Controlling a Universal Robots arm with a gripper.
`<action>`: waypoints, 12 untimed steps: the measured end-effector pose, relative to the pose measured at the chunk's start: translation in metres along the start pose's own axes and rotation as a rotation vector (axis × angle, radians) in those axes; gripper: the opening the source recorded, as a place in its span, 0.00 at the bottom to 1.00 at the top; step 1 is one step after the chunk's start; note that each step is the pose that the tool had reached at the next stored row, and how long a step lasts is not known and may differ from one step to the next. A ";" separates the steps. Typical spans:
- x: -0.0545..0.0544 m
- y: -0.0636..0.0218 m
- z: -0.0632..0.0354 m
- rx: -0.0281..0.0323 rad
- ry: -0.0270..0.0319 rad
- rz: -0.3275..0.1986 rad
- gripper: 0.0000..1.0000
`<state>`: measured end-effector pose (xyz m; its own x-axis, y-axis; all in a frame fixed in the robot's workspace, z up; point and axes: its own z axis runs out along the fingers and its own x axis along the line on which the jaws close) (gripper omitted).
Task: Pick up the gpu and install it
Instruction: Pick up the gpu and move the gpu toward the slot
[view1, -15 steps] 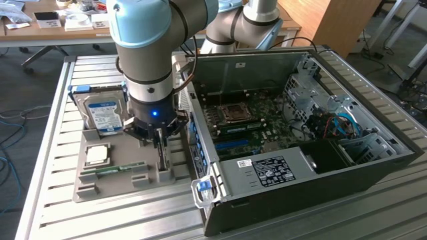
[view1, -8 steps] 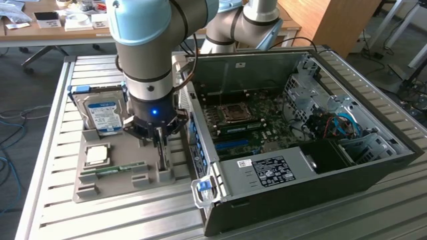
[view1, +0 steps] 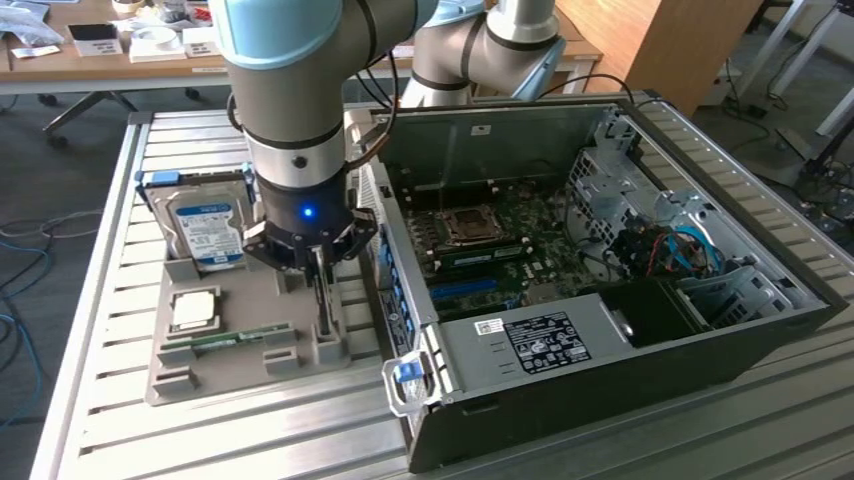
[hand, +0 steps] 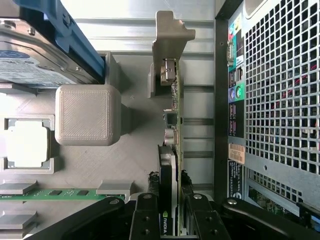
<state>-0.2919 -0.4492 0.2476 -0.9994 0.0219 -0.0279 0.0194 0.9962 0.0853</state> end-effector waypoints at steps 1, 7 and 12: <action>0.000 0.0000 0.0000 0.0000 -0.0001 0.000 0.27; 0.000 0.0000 -0.0008 0.0004 0.0004 0.000 0.27; 0.000 0.0006 -0.0078 0.0002 0.0003 0.000 0.27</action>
<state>-0.2919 -0.4492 0.2555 -0.9994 0.0219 -0.0276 0.0195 0.9962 0.0851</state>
